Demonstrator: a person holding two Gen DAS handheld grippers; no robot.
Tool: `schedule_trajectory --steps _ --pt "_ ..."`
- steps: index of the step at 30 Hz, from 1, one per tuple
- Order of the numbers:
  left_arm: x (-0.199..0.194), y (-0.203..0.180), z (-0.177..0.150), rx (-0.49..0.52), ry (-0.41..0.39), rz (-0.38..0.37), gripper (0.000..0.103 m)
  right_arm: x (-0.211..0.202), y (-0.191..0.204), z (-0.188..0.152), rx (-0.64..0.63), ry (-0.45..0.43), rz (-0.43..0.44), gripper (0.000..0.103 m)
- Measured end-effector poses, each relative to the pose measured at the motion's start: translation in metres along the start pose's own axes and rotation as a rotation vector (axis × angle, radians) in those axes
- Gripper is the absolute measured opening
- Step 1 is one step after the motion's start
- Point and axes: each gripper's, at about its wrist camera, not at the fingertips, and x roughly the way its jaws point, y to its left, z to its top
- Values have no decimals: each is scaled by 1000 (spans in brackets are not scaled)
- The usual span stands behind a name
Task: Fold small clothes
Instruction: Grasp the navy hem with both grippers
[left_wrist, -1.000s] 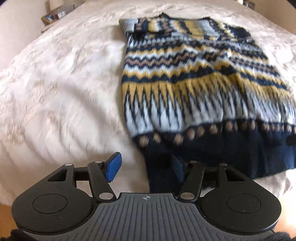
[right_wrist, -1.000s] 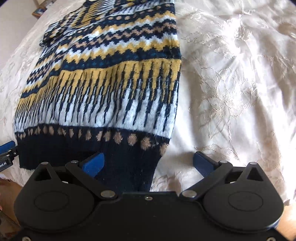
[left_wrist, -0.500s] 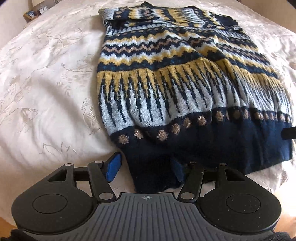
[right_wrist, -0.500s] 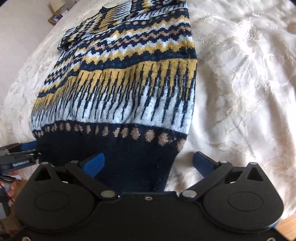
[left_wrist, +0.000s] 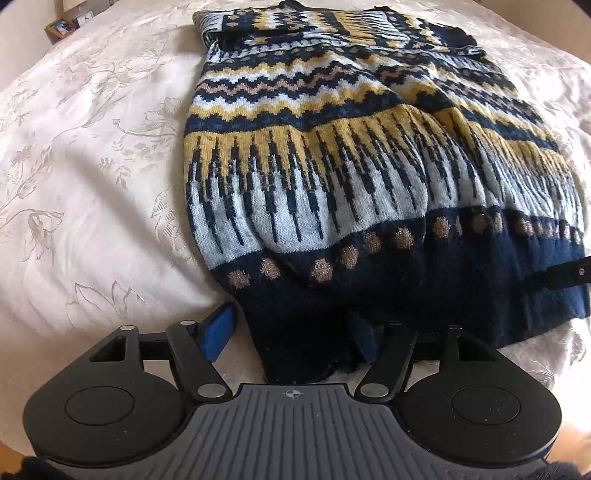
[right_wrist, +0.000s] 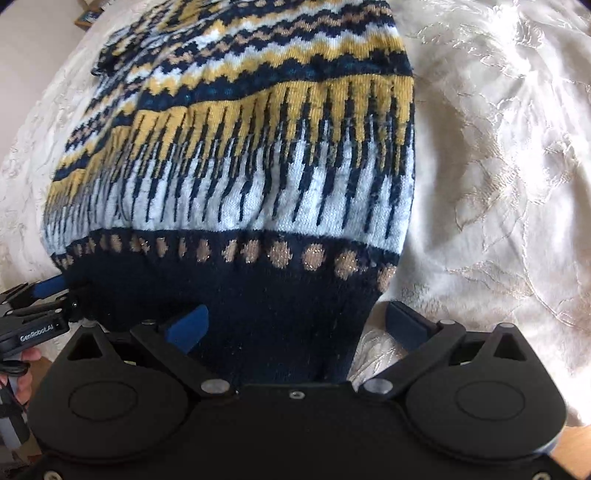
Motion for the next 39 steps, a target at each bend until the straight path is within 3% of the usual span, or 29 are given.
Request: schedule_trajectory --steps 7,10,15,20,26,27,30,32,34,39 --pt "0 -1 -3 -41 -7 20 70 5 21 -11 -121 -30 -76 103" --pt "-1 2 -1 -40 4 9 69 5 22 -17 -145 -56 -68 103" --pt "-2 2 -1 -36 -1 4 68 3 13 -9 -149 -19 -16 103" --pt "-7 4 -3 -64 -9 -27 52 -6 -3 -1 -62 -8 40 100" --pt "-13 6 -7 -89 -22 -54 50 -21 -10 -7 -46 -43 62 68" --pt "-14 7 -8 -90 -27 -59 49 -25 -14 -10 -47 -45 71 58" --pt "-15 9 -10 -87 -43 -69 26 -35 -23 -15 -36 -56 108 28" --pt "-19 11 -9 -96 -50 -79 15 -42 -27 -18 -24 -77 114 26" --pt "-23 13 -8 -108 -59 -80 11 -47 -29 -21 -6 -92 123 17" --pt "-37 8 -5 -75 -86 -55 9 -62 -30 -26 27 -128 144 16"
